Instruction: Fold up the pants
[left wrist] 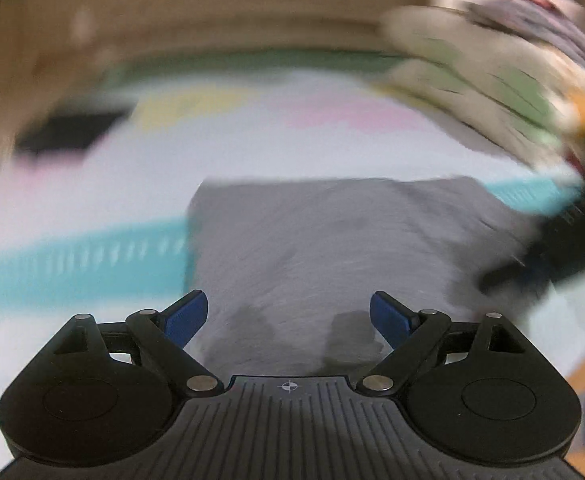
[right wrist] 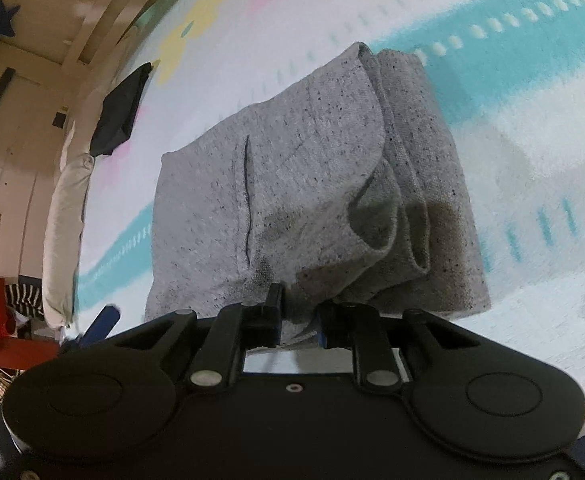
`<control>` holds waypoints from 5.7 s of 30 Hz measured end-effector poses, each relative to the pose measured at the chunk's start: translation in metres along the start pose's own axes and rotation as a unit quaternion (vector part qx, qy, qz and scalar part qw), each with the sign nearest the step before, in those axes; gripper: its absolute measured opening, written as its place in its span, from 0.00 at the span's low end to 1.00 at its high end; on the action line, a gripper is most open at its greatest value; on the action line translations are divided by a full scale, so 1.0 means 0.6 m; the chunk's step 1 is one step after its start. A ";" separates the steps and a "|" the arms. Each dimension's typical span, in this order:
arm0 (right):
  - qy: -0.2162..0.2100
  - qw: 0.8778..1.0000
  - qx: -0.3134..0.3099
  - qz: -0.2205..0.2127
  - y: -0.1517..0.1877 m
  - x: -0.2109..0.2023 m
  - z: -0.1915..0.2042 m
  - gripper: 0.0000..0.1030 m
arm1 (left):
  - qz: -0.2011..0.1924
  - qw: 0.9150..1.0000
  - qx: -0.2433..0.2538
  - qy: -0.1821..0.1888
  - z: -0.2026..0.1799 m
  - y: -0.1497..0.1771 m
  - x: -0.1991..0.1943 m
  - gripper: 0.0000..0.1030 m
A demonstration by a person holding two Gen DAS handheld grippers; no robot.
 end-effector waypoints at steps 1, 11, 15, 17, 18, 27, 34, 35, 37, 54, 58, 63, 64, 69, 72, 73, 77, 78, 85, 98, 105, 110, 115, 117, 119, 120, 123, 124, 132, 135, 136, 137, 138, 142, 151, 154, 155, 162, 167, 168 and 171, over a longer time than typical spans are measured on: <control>0.000 1.000 0.000 0.000 0.000 0.001 0.001 0.28 | 0.032 0.999 -0.026 -0.004 0.016 0.008 0.013 0.86; 0.012 0.999 -0.039 0.017 -0.005 -0.011 0.011 0.52 | 0.073 0.993 -0.098 0.003 0.065 0.018 0.000 0.86; 0.017 0.998 -0.066 0.007 -0.017 -0.044 0.025 0.83 | 0.000 0.996 -0.080 -0.028 0.072 -0.018 -0.023 0.86; 0.031 0.995 -0.089 -0.015 -0.025 -0.059 0.028 0.84 | -0.010 0.997 -0.069 -0.037 0.069 -0.028 -0.018 0.86; 0.040 0.994 -0.092 -0.031 -0.032 -0.067 0.027 0.88 | -0.007 0.997 -0.065 -0.036 0.066 -0.031 -0.015 0.86; 0.079 0.990 -0.071 -0.094 -0.061 -0.009 0.001 1.00 | 0.039 0.997 -0.059 -0.007 0.076 -0.050 0.053 0.86; 0.066 0.993 -0.037 -0.093 -0.078 0.032 -0.062 1.00 | 0.116 0.985 -0.118 0.047 0.125 -0.019 0.129 0.87; 0.052 0.992 -0.032 -0.106 -0.078 0.026 -0.068 1.00 | 0.123 0.982 -0.135 0.055 0.132 -0.012 0.136 0.87; 0.027 0.992 -0.011 -0.119 -0.079 0.019 -0.082 1.00 | 0.099 0.981 -0.157 0.062 0.143 -0.008 0.133 0.89; -0.138 0.983 -0.108 -0.051 -0.061 0.062 -0.044 1.00 | 0.091 0.986 -0.092 0.102 0.081 -0.014 0.155 0.99; -0.142 0.985 -0.096 -0.035 -0.076 0.074 -0.030 1.00 | 0.099 0.985 -0.089 0.113 0.082 -0.019 0.161 0.99; -0.153 0.986 -0.056 -0.035 -0.081 0.077 -0.051 1.00 | 0.093 0.986 -0.096 0.100 0.080 -0.021 0.160 0.90; -0.151 0.986 -0.058 -0.038 -0.078 0.079 -0.051 1.00 | 0.087 0.988 -0.091 0.088 0.079 -0.022 0.155 0.72; -0.035 0.982 -0.171 -0.073 -0.051 0.066 -0.013 0.50 | 0.057 0.994 -0.075 0.055 0.066 -0.034 0.129 0.13; -0.028 0.982 -0.161 -0.094 -0.037 0.046 -0.003 0.41 | 0.039 0.997 -0.051 0.035 0.052 -0.038 0.108 0.09; -0.022 0.981 -0.164 -0.100 -0.032 0.039 0.002 0.40 | 0.029 0.998 -0.047 0.029 0.048 -0.042 0.097 0.09; -0.015 0.975 -0.183 -0.122 -0.023 0.012 0.026 0.39 | -0.009 0.998 -0.055 0.028 0.049 -0.074 0.060 0.08; -0.022 0.975 -0.181 -0.127 -0.026 0.003 0.033 0.38 | -0.018 0.998 -0.061 0.024 0.054 -0.084 0.053 0.08; -0.081 0.967 -0.184 -0.160 -0.092 -0.011 0.123 0.38 | -0.079 0.994 -0.073 -0.018 0.103 -0.206 0.077 0.08; 0.141 0.960 -0.210 -0.120 -0.237 0.248 0.146 0.84 | 0.049 0.991 -0.033 -0.118 0.200 -0.144 0.309 0.30; 0.125 0.963 -0.189 -0.143 -0.217 0.263 0.095 0.99 | 0.025 0.989 0.048 -0.141 0.180 -0.127 0.316 0.49; 0.149 0.963 -0.186 -0.127 -0.229 0.261 0.122 0.99 | 0.028 0.988 0.004 -0.149 0.184 -0.164 0.280 0.49; 0.159 0.957 -0.184 -0.160 -0.231 0.206 0.152 0.99 | -0.019 0.986 -0.015 -0.167 0.181 -0.215 0.205 0.54; 0.163 0.950 -0.195 -0.179 -0.226 0.170 0.173 0.99 | -0.033 0.984 -0.010 -0.176 0.174 -0.237 0.177 0.61; 0.160 0.945 -0.207 -0.195 -0.219 0.135 0.195 0.99 | -0.051 0.984 -0.006 -0.172 0.165 -0.250 0.141 0.63; 0.159 0.941 -0.214 -0.207 -0.211 0.114 0.209 0.99 | -0.056 0.984 -0.004 -0.171 0.159 -0.254 0.123 0.64; 0.158 0.931 -0.231 -0.235 -0.192 0.078 0.238 0.99 | -0.057 0.984 -0.004 -0.170 0.147 -0.258 0.089 0.65; 0.161 0.928 -0.236 -0.241 -0.180 0.064 0.246 0.99 | -0.054 0.984 -0.006 -0.167 0.142 -0.256 0.077 0.65; 0.150 0.924 -0.265 -0.231 -0.099 0.021 0.270 0.99 | -0.025 0.987 -0.018 -0.158 0.105 -0.208 0.021 0.66; 0.148 0.921 -0.266 -0.241 -0.073 0.008 0.270 0.99 | -0.010 0.988 -0.034 -0.151 0.097 -0.187 0.017 0.65; 0.154 0.920 -0.268 -0.242 -0.066 0.005 0.270 0.99 | -0.006 0.988 -0.040 -0.149 0.095 -0.182 0.017 0.65; 0.163 0.917 -0.271 -0.242 -0.061 0.007 0.269 0.99 | -0.003 0.988 -0.045 -0.148 0.093 -0.177 0.017 0.66; 0.170 0.915 -0.275 -0.241 -0.055 0.007 0.269 0.99 | -0.001 0.988 -0.048 -0.148 0.093 -0.172 0.019 0.65; 0.190 0.915 -0.277 -0.224 -0.044 0.025 0.258 0.99 | 0.008 0.986 -0.049 -0.159 0.095 -0.154 0.031 0.65; 0.216 0.921 -0.252 -0.204 -0.040 0.048 0.244 0.99 | 0.014 0.985 -0.039 -0.170 0.096 -0.137 0.039 0.65; 0.212 0.921 -0.256 -0.204 -0.039 0.049 0.248 0.99 | 0.016 0.984 -0.045 -0.170 0.099 -0.137 0.039 0.65; 0.212 0.920 -0.260 -0.204 -0.038 0.050 0.250 0.99 | 0.016 0.984 -0.047 -0.171 0.100 -0.137 0.038 0.65; 0.222 0.906 -0.298 -0.202 -0.023 0.058 0.261 0.99 | 0.015 0.984 -0.037 -0.172 0.096 -0.137 0.035 0.65; 0.209 0.912 -0.291 -0.200 -0.022 0.055 0.261 0.99 | 0.012 0.984 -0.028 -0.176 0.093 -0.137 0.033 0.65; 0.210 0.912 -0.290 -0.200 -0.023 0.055 0.260 0.99 | 0.011 0.984 -0.027 -0.176 0.093 -0.137 0.032 0.65; 0.211 0.913 -0.287 -0.199 -0.024 0.055 0.258 0.99 | 0.010 0.984 -0.026 -0.177 0.093 -0.137 0.032 0.65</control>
Point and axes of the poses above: each gripper's, at about its wrist camera, not at the fingertips, and x roughly the way its jaws point, z to its left, y to its underside, the point moved 3 cm from there along x, roughly the way its jaws point, and after that the axes turned 12 degrees about -z, right-handed, at the moved point
